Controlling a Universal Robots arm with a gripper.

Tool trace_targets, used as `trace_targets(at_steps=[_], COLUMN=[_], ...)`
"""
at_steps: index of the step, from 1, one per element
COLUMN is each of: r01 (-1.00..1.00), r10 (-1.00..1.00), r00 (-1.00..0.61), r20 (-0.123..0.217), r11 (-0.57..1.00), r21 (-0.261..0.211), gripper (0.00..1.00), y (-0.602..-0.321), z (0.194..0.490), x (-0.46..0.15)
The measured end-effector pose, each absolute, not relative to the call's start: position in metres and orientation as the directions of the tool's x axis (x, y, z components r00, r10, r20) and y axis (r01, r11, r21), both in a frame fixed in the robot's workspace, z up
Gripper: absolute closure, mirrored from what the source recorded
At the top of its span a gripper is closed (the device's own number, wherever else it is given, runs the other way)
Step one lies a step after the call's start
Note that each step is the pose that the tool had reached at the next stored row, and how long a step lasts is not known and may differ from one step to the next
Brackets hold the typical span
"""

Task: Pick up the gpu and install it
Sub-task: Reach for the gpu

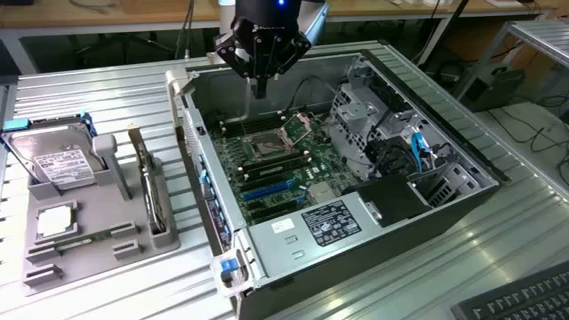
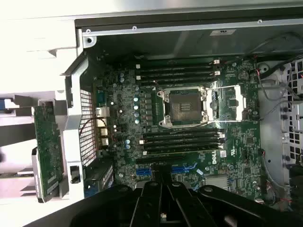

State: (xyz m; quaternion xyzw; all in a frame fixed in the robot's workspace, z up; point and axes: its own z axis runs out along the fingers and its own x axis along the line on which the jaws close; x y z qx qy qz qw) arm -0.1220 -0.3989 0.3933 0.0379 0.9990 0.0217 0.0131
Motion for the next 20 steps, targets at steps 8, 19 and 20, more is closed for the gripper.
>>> trace_targets(at_steps=[8,19,20], r01=[0.075,0.074,0.074], r10=[0.076,0.075,0.075], r00=[-0.997,-0.997,-0.997], r20=[-0.024,-0.026,-0.026], r11=[0.996,0.997,0.997], r21=[0.043,0.023,0.021], gripper=[0.89,0.89,0.89], y=[-0.399,-0.403,-0.404], z=[0.393,0.393,0.392], x=[-0.125,-0.185,-0.191])
